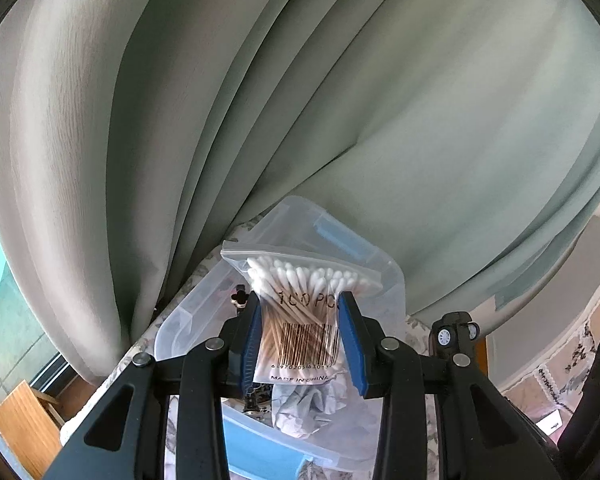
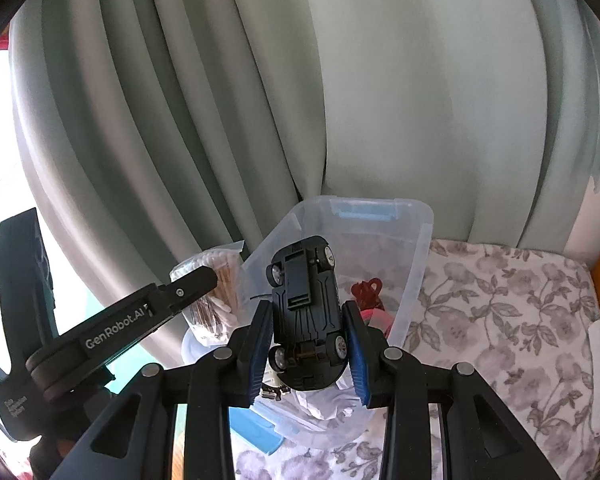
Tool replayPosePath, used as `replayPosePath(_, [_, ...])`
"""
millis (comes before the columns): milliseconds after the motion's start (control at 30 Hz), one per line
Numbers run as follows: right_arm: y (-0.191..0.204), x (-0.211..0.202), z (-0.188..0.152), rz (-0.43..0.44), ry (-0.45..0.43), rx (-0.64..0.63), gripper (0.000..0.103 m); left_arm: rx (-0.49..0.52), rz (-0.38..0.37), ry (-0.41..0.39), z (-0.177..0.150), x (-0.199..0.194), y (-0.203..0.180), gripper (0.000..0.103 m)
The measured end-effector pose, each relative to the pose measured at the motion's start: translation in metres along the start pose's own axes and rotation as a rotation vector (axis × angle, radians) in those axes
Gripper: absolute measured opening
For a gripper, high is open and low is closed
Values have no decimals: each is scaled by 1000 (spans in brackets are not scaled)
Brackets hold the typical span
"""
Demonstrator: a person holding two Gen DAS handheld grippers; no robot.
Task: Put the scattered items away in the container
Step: 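Carry the swab pack with the left gripper while the right carries the car over the box, then open both grippers to drop the swab pack and toy car into the box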
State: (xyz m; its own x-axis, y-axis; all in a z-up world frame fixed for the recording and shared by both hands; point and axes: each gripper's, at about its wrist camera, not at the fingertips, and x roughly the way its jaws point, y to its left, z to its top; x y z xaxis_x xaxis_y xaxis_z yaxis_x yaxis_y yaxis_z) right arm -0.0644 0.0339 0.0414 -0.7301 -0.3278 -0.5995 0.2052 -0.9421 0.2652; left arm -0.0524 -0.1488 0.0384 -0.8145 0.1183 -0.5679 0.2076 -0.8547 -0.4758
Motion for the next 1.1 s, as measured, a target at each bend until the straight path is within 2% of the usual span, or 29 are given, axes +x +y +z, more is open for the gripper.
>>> replayPosePath(433, [-4, 25, -4, -4, 50, 2, 38, 5, 7, 19, 2, 14, 7, 41])
replayPosePath(500, [-6, 28, -4, -7, 57, 5, 39, 3, 2, 29, 2, 20, 2, 47])
replayPosePath(700, [-9, 29, -4, -5, 61, 11, 53, 10, -9, 47, 2, 31, -5, 58])
replayPosePath(800, [-12, 29, -5, -6, 61, 21, 57, 6, -11, 53, 6, 31, -3, 66])
replayPosePath(900, [-15, 30, -6, -8, 66, 31, 58, 4, -10, 62, -10, 34, -9, 72])
replayPosePath(1100, [-19, 29, -9, -15, 72, 44, 63, 8, 3, 77, -17, 28, -13, 79])
